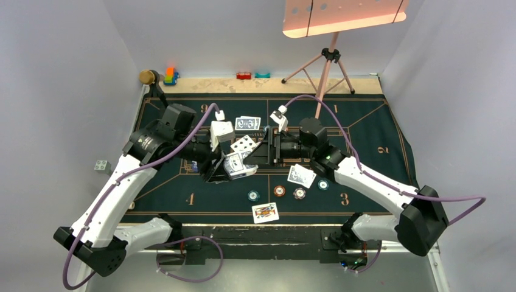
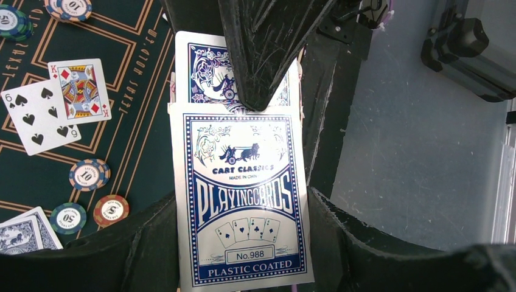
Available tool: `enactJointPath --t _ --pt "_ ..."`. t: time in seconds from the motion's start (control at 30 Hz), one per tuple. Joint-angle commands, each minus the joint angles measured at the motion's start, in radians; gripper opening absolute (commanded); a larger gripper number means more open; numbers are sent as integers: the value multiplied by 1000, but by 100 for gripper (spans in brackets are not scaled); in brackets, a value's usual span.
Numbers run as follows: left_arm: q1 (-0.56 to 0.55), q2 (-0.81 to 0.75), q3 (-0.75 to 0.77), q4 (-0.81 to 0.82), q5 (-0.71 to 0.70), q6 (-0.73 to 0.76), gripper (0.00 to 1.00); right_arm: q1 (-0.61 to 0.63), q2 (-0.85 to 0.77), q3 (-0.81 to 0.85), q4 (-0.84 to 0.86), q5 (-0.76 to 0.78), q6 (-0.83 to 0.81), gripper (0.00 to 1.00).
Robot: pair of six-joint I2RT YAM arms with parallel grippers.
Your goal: Distribute texas hold em gaming equipment
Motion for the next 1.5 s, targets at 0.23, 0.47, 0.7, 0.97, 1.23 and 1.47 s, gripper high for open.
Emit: enactJointPath --t 0.23,0.47,0.7,0.97,1.23,1.47 --pt "12 -14 53 37 87 -24 0 -17 -45 -1 36 -14 17 63" --pt "12 -24 64 26 99 -29 0 -30 -53 2 3 -9 -3 60" --pt "15 -31 67 20 106 -29 0 -64 -91 -1 -53 2 -34 56" --pt "14 -32 62 18 101 -24 0 -88 -118 7 -91 0 -55 46" --pt "16 -35 54 12 97 -18 0 -90 -128 63 -177 24 -117 41" --pt "15 -38 48 11 96 -16 0 -91 -148 158 -324 95 -219 40"
